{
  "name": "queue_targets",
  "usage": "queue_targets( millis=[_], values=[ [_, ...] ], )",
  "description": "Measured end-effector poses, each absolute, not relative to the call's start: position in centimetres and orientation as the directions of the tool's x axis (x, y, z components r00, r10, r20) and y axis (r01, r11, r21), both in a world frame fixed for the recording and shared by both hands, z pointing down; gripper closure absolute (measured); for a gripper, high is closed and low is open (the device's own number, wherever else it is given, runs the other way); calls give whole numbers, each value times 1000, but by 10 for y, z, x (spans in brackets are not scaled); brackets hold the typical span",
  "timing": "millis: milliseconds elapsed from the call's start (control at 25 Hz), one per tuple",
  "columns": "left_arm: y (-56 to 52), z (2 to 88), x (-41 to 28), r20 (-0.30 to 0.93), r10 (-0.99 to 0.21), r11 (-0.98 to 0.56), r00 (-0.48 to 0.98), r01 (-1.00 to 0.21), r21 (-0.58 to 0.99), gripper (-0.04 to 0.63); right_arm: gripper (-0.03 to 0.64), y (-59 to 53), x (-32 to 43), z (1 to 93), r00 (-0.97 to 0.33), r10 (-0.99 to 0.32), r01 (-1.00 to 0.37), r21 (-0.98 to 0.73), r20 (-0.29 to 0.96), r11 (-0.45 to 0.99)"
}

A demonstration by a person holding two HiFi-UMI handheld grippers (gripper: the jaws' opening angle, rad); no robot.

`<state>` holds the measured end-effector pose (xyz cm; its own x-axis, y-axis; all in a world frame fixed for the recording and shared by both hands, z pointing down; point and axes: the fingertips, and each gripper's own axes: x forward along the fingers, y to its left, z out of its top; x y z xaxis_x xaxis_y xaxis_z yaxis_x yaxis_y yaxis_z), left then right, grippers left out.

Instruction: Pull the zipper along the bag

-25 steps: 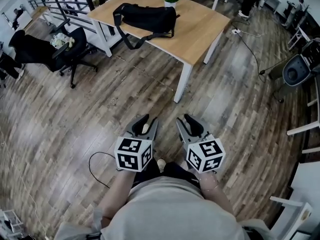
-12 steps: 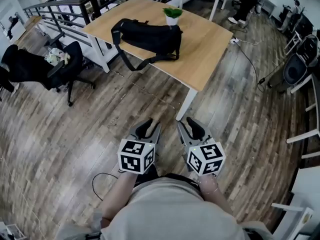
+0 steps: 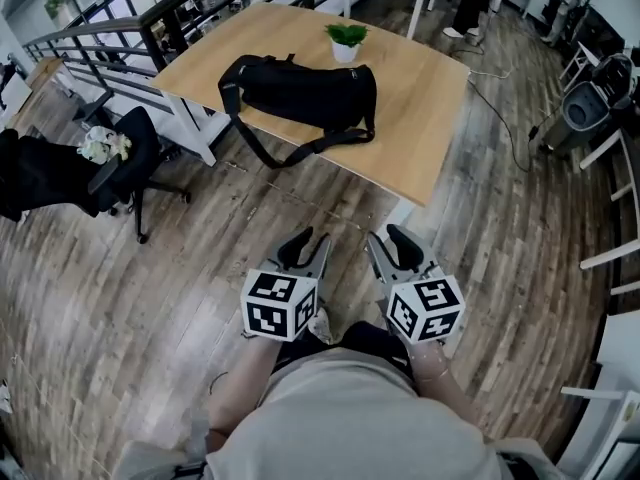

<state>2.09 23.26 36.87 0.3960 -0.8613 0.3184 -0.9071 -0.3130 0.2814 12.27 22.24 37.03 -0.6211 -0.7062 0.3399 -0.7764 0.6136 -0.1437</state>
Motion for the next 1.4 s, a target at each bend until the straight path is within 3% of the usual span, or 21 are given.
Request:
queue_targets(
  millis=[360, 840, 1400],
  values=[
    [204, 375, -5, 332, -840, -325, 428, -888, 325, 485, 476, 200, 93, 380, -607, -692, -783, -141, 391, 606],
    [152, 383, -41, 328, -877, -238, 351, -910, 340, 485, 476, 123, 57, 388, -652, -648, -739, -139, 393, 659],
    [-25, 364, -48, 290, -903, -223, 318, -922, 315, 485, 476, -56, 53, 372, -680, -644, -717, -136, 351, 684]
  ],
)
